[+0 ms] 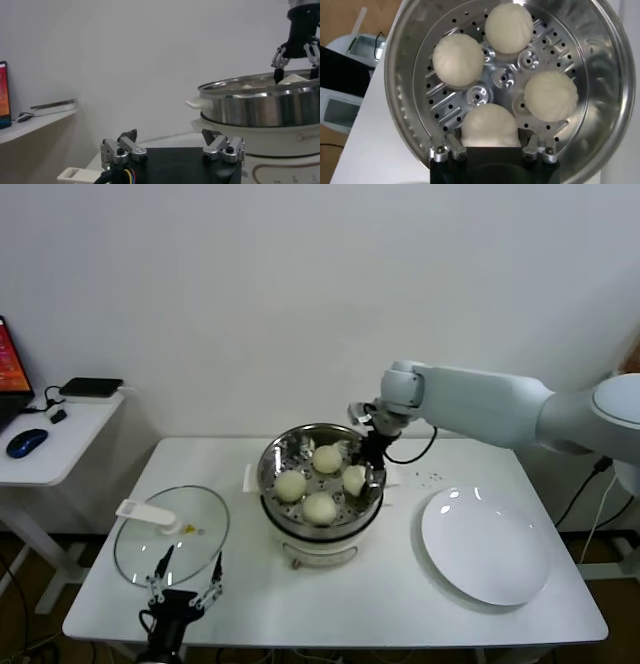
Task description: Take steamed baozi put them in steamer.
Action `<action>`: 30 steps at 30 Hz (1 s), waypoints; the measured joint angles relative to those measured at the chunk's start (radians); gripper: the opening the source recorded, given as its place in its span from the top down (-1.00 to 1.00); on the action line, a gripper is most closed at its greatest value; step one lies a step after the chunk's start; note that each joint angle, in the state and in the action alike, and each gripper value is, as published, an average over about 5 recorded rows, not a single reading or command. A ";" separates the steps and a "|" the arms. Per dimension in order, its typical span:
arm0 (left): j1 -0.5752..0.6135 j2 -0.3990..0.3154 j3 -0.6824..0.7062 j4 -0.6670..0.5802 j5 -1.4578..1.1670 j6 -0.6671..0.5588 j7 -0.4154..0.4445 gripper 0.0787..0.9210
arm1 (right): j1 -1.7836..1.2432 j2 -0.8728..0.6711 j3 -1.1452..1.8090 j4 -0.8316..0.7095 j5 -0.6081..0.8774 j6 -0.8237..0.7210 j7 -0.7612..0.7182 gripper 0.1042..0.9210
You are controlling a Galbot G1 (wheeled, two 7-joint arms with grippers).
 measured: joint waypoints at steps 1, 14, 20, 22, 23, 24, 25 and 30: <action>0.000 0.000 0.000 0.000 0.000 0.000 0.000 -0.77 | -0.003 0.002 0.001 -0.001 -0.001 0.000 0.001 -0.56; 0.002 0.003 -0.003 0.000 -0.001 -0.001 -0.002 -0.77 | -0.008 0.008 0.012 -0.007 -0.003 0.003 -0.003 -0.76; 0.004 0.003 0.000 -0.002 -0.001 -0.001 -0.002 -0.77 | 0.020 -0.002 0.012 -0.004 0.018 0.011 -0.019 -0.76; 0.003 0.002 0.001 -0.004 0.000 0.000 -0.002 -0.77 | 0.036 -0.008 0.009 0.002 0.031 0.016 -0.024 -0.76; 0.003 0.001 0.001 -0.005 0.000 0.001 -0.002 -0.77 | 0.045 -0.013 0.007 0.007 0.038 0.019 -0.026 -0.76; 0.002 0.001 0.001 -0.007 0.001 0.001 -0.002 -0.77 | 0.054 -0.018 0.006 0.013 0.045 0.021 -0.028 -0.76; 0.003 0.000 0.001 -0.008 0.001 0.002 -0.002 -0.77 | 0.064 -0.024 0.005 0.019 0.053 0.024 -0.029 -0.76; 0.008 -0.001 0.001 -0.013 0.004 0.002 -0.002 -0.77 | 0.100 -0.070 0.015 0.044 0.079 0.040 -0.026 -0.76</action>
